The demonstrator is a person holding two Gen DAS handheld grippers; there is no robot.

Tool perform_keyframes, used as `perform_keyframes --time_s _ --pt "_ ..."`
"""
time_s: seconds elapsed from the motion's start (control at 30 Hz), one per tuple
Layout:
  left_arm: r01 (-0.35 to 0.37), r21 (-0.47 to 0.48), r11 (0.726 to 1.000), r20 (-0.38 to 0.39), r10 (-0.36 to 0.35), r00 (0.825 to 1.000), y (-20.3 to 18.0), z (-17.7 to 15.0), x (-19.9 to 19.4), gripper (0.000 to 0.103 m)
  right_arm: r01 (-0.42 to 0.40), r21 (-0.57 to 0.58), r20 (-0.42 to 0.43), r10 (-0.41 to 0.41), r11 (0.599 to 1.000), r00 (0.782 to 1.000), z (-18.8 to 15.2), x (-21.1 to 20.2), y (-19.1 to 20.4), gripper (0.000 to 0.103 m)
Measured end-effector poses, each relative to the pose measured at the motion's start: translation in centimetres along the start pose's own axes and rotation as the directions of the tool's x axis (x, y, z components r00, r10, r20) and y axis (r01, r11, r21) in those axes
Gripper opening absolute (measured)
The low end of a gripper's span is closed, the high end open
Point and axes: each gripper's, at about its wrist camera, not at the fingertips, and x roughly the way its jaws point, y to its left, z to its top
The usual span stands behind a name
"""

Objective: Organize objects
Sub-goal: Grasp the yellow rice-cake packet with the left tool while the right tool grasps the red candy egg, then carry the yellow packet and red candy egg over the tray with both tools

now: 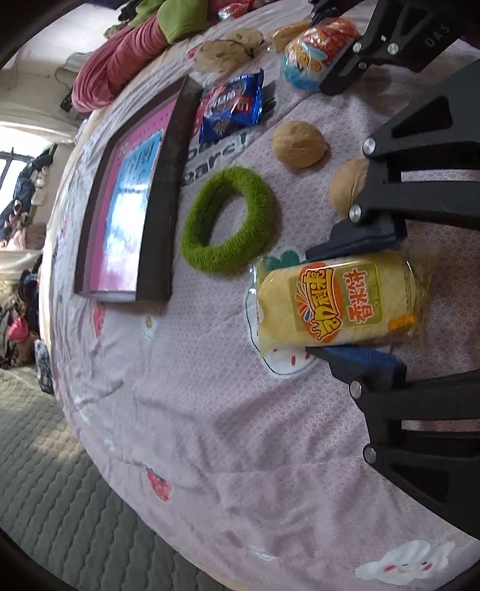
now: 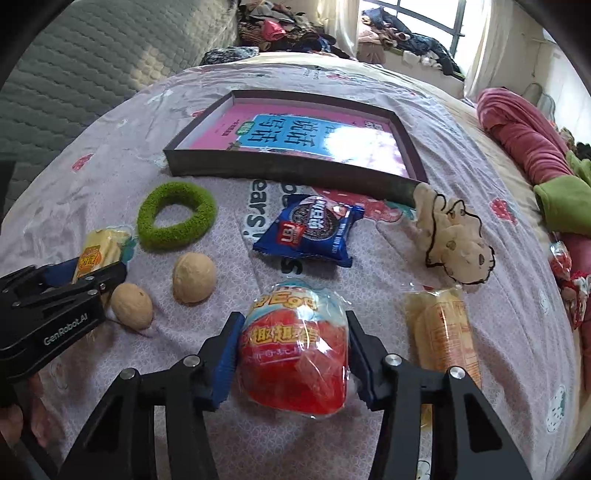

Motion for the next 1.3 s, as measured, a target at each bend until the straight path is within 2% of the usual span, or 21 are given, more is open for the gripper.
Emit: perform_keyframes --time_s 0.27,0.43,0.53,0.87,0.93,1.17,1.3 --pt "0.014 -0.009 1.000 0.022 -0.013 1.000 0.1 -0.1 -0.7 0.041 -0.057 0.060 0.052 0.054 0.997 0.997 -0.6 -1.7 -1.3 0.052" --pt "0.011 -0.015 1.000 0.068 -0.010 0.998 0.4 0.0 -2.2 0.041 -0.066 0.070 0.076 0.060 0.995 0.995 -0.6 -3.2 -2.0 0.052" --pt "-0.014 -0.003 1.000 0.097 0.014 0.995 0.3 -0.2 -2.9 0.041 -0.056 0.074 0.086 0.049 0.996 0.995 -0.7 -3.8 -2.3 0.052" --pt "-0.015 0.023 1.000 0.116 0.012 0.993 -0.7 -1.3 -5.2 0.041 -0.057 0.097 0.122 0.045 0.994 0.991 -1.7 -6.1 -2.8 0.052" --pt "-0.033 0.032 0.999 0.127 0.029 0.991 -1.2 -1.4 -6.0 0.041 -0.066 0.097 0.143 0.052 0.993 0.988 -1.8 -7.0 -3.0 0.052" --pt "-0.008 0.029 1.000 0.134 0.004 0.991 -3.3 -1.5 -8.4 0.041 -0.070 0.083 0.199 0.052 0.994 0.979 -1.2 -9.9 -4.2 0.052" --pt "-0.025 0.047 0.999 0.166 0.017 0.986 -4.6 -0.7 -9.8 0.041 -0.068 0.070 0.227 0.051 0.995 0.973 -0.6 -11.2 -5.0 0.052"
